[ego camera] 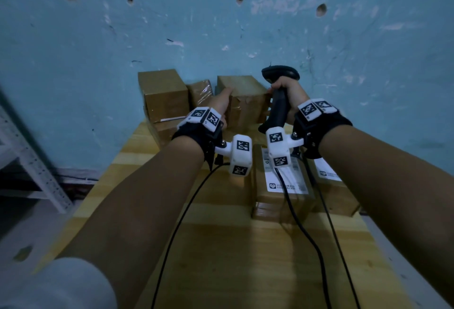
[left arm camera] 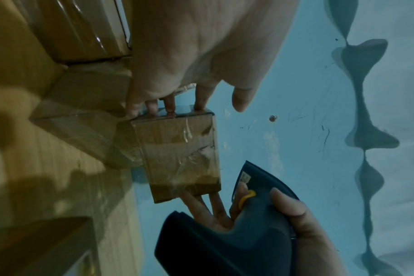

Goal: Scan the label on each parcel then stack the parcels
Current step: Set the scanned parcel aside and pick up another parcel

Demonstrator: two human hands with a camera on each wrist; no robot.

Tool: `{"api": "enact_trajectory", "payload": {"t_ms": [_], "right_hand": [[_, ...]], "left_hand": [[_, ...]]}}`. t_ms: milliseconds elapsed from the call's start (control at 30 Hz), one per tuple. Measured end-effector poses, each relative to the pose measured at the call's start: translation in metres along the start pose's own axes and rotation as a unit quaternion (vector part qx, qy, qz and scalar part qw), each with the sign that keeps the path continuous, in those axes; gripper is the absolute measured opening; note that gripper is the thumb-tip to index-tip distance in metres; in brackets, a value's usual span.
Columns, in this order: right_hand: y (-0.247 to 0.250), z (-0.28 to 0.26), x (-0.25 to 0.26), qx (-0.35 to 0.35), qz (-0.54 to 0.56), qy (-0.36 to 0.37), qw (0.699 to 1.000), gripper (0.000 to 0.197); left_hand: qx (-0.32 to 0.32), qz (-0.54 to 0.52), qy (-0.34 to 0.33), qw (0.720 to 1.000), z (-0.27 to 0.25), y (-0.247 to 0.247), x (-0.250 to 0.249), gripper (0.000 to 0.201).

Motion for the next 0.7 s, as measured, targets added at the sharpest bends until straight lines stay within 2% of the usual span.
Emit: {"api": "enact_trajectory", "payload": {"t_ms": [100,133,267,433,567,700], "right_hand": [[0.006,-0.013,0.001,-0.006,0.018,0.002,1.0,0.017],[0.007,-0.018,0.002,-0.006,0.018,0.003,1.0,0.016],[0.016,-0.048,0.006,-0.014,0.032,0.003,0.999,0.025],[0.016,-0.1,0.018,-0.019,0.049,0.003,0.999,0.023],[0.003,-0.147,0.018,0.0,0.062,0.001,0.998,0.025],[-0.013,-0.185,0.002,0.012,0.017,-0.002,1.0,0.016]], "left_hand": [[0.012,-0.009,-0.003,1.0,-0.018,-0.008,0.002,0.093],[0.017,-0.004,-0.005,1.0,-0.032,-0.011,0.001,0.09],[0.015,-0.014,0.003,1.0,-0.083,-0.015,0.011,0.069],[0.014,0.004,-0.009,1.0,-0.121,-0.003,0.034,0.042],[-0.021,-0.015,-0.067,0.997,-0.167,0.021,0.042,0.02],[-0.051,-0.015,-0.11,0.993,-0.216,0.056,0.055,0.017]]}}
Point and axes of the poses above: each hand's wrist, its own z-axis towards the middle knuckle, its own y-axis out of the back of the hand, x = y × z, the point moved 10 cm from there along z, towards the middle knuckle, and after that the axes turned 12 degrees about y, right-handed, at the moved point
